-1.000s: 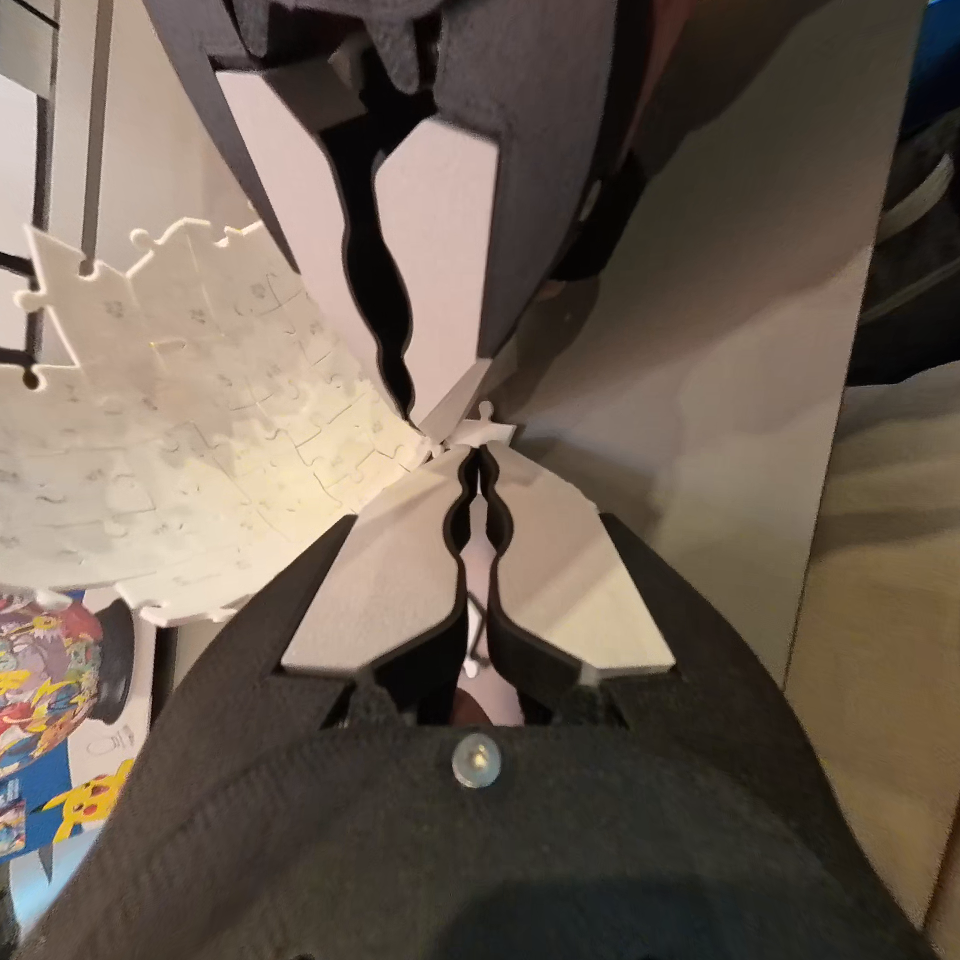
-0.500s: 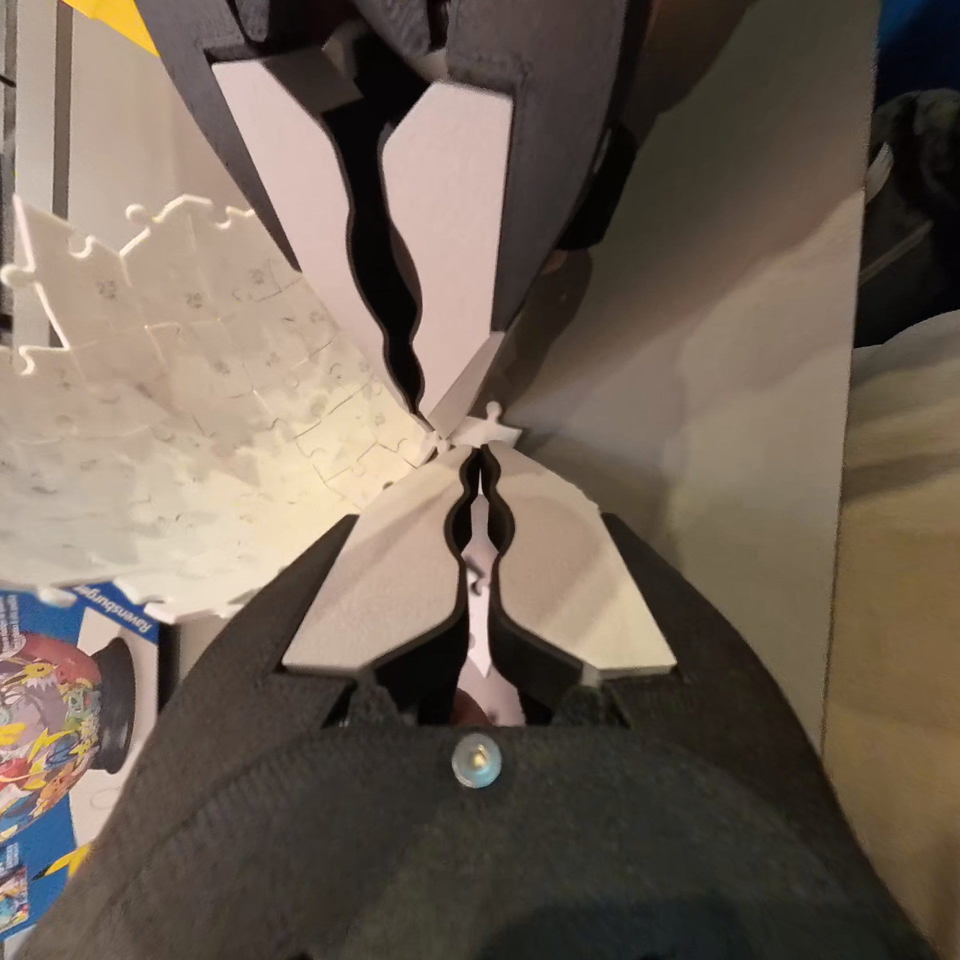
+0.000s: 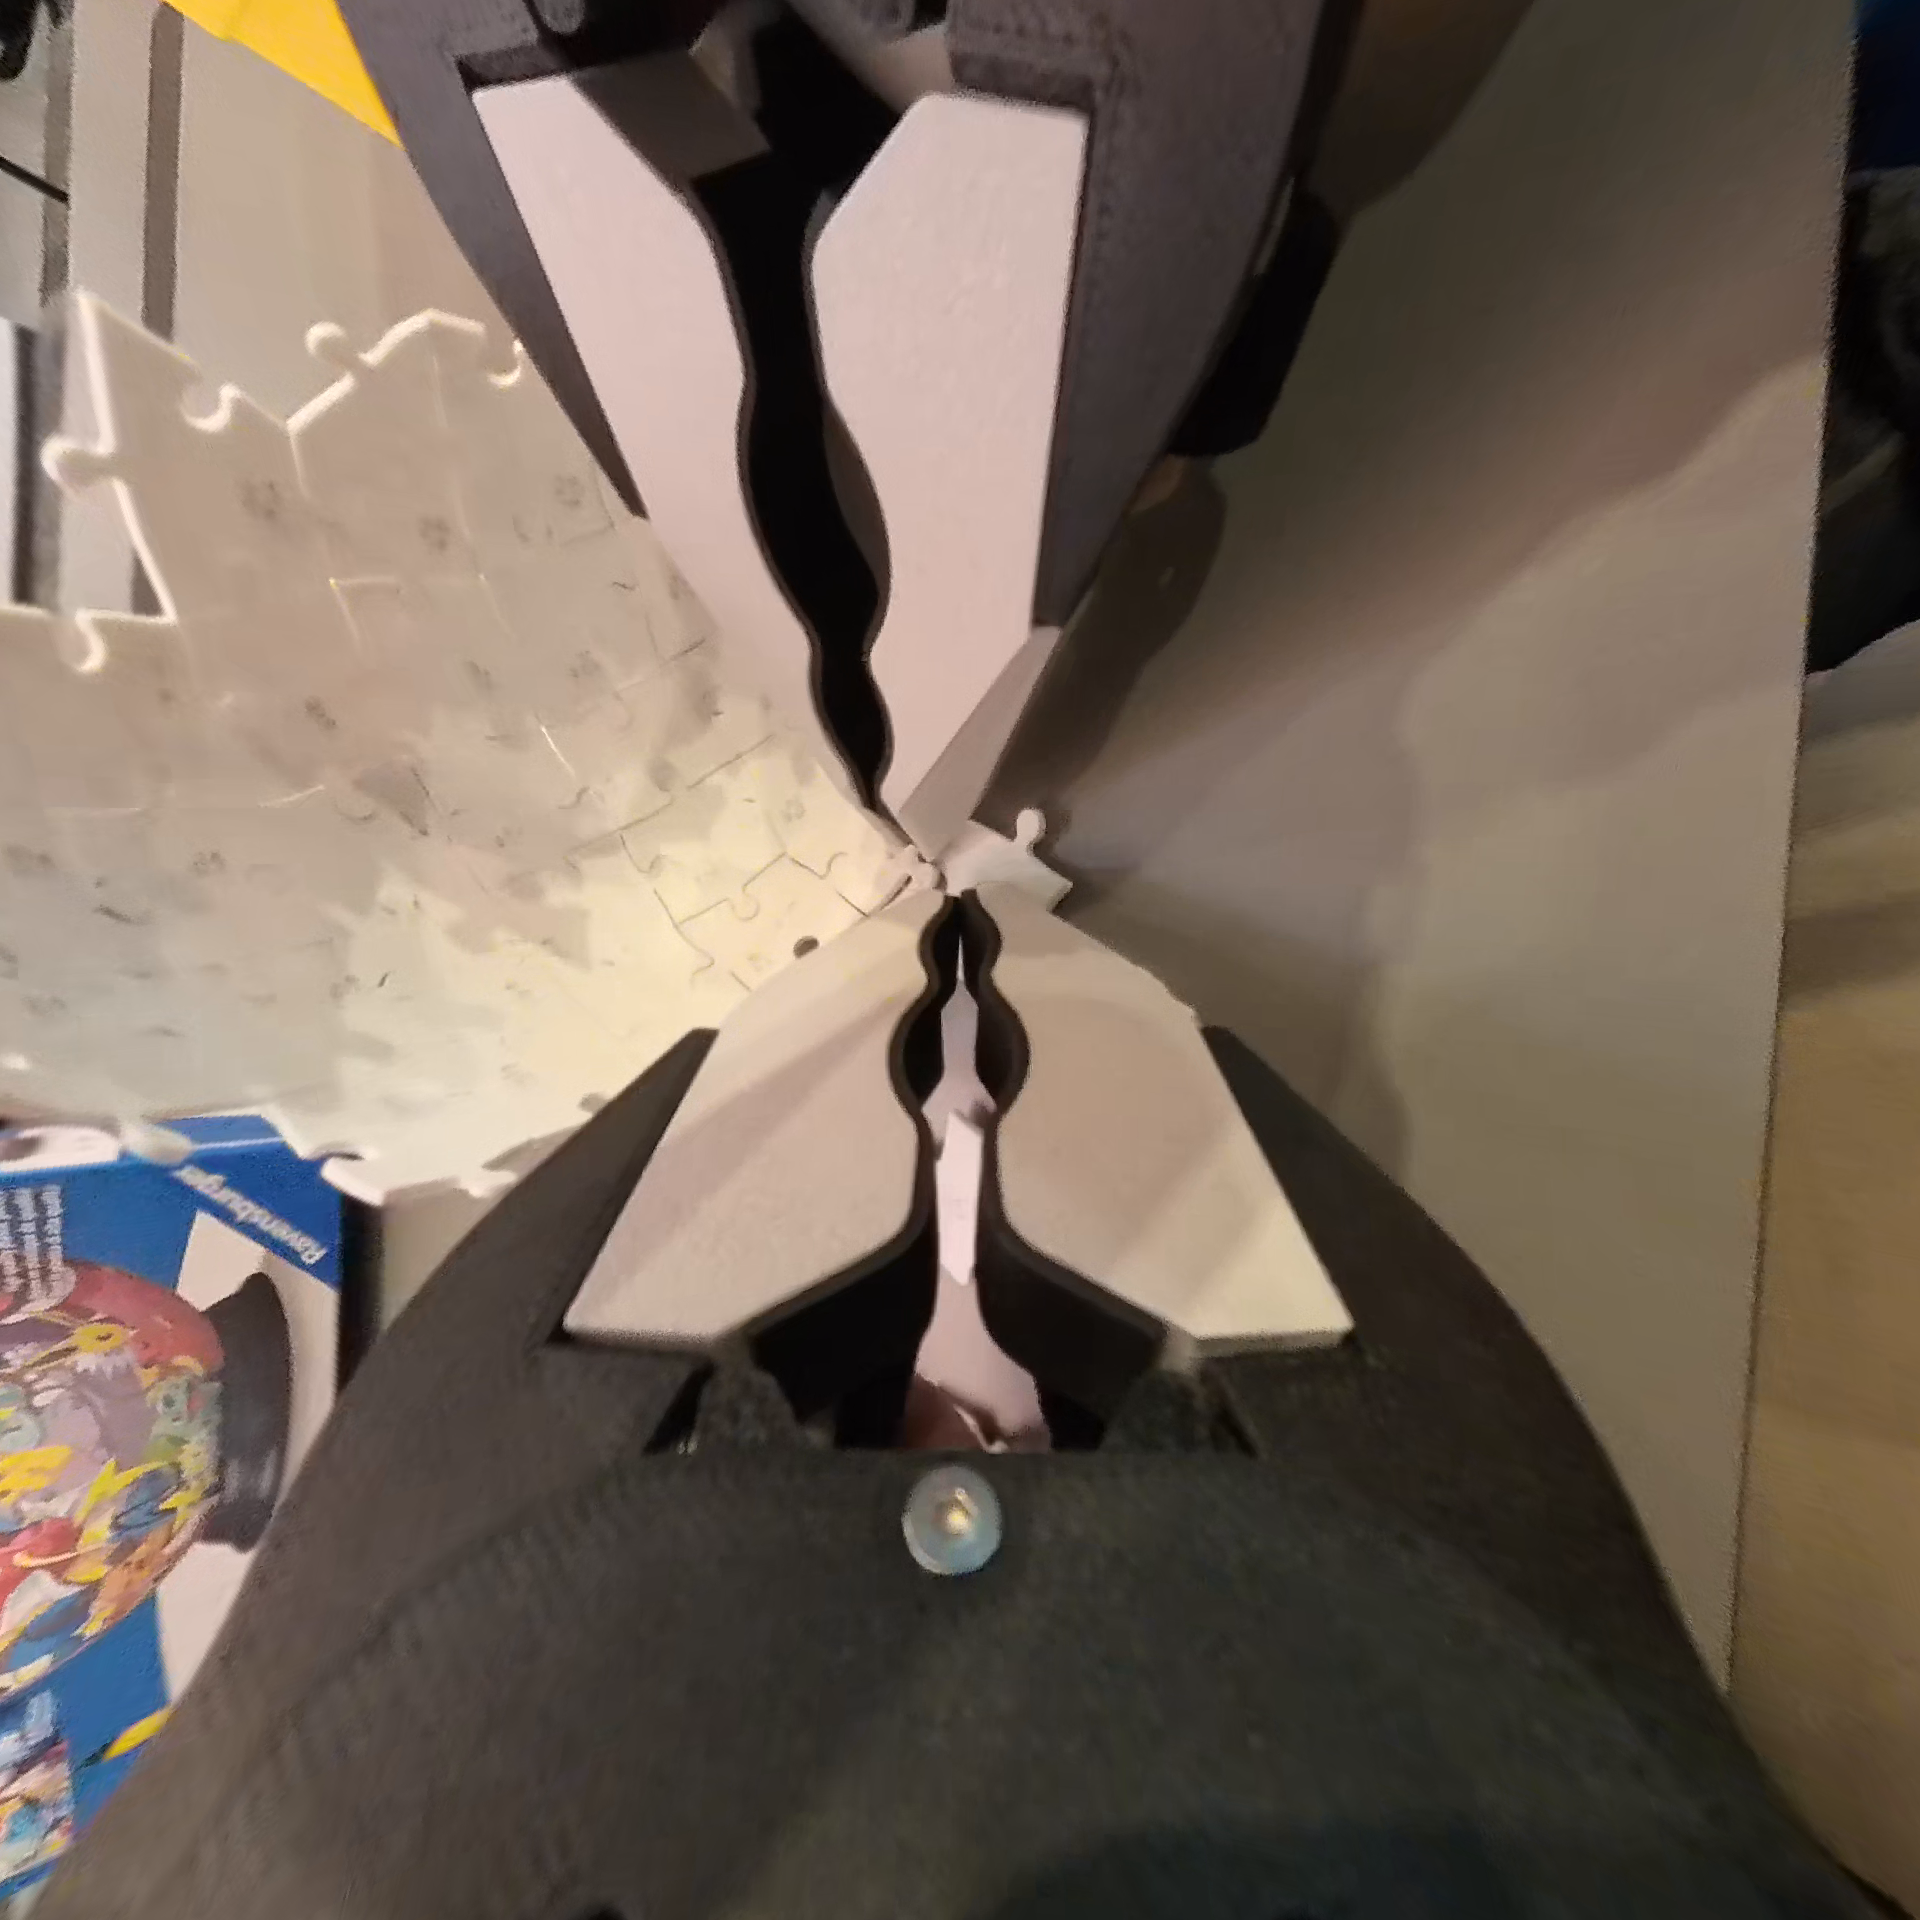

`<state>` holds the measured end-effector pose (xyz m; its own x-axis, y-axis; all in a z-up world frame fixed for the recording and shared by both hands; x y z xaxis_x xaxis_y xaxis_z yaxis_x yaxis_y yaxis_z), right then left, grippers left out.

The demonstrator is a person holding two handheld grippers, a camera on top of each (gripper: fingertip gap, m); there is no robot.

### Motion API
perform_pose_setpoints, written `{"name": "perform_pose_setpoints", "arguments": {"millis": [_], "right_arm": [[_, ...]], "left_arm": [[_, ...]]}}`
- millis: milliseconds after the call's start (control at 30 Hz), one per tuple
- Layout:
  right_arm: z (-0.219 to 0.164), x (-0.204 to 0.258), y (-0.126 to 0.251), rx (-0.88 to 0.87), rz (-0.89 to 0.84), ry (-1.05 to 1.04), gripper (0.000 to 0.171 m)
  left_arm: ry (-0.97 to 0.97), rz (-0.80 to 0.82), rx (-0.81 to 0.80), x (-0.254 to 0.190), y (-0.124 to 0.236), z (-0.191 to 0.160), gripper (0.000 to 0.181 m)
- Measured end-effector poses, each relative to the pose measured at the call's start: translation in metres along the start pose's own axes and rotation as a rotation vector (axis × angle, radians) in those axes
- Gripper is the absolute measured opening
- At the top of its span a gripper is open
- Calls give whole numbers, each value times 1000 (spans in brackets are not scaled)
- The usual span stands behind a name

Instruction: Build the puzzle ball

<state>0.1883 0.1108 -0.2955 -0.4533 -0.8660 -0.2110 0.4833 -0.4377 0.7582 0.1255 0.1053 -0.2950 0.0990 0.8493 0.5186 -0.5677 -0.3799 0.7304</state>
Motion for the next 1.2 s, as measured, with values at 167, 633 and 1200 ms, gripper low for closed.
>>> {"name": "perform_pose_setpoints", "arguments": {"millis": [167, 633, 1200], "right_arm": [[1, -1, 0, 15, 22, -22, 0], [2, -1, 0, 41, 51, -69, 0], [3, 0, 0, 61, 52, -50, 0]], "left_arm": [[12, 33, -17, 1, 0, 2, 0], [35, 94, -34, 3, -1, 0, 0], [33, 105, -15, -1, 0, -4, 0]]}}
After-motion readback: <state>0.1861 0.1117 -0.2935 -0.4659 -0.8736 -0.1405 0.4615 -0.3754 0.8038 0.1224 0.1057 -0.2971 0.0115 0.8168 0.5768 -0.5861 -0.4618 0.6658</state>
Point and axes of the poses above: each gripper's, where its closed fingertips meet, y back along the fingers, z out of its top, x = y × z across the jaws, the point moved 5 cm from there along y, back along the fingers, and after that the axes turned 3 degrees about x, right-handed, at the moved point
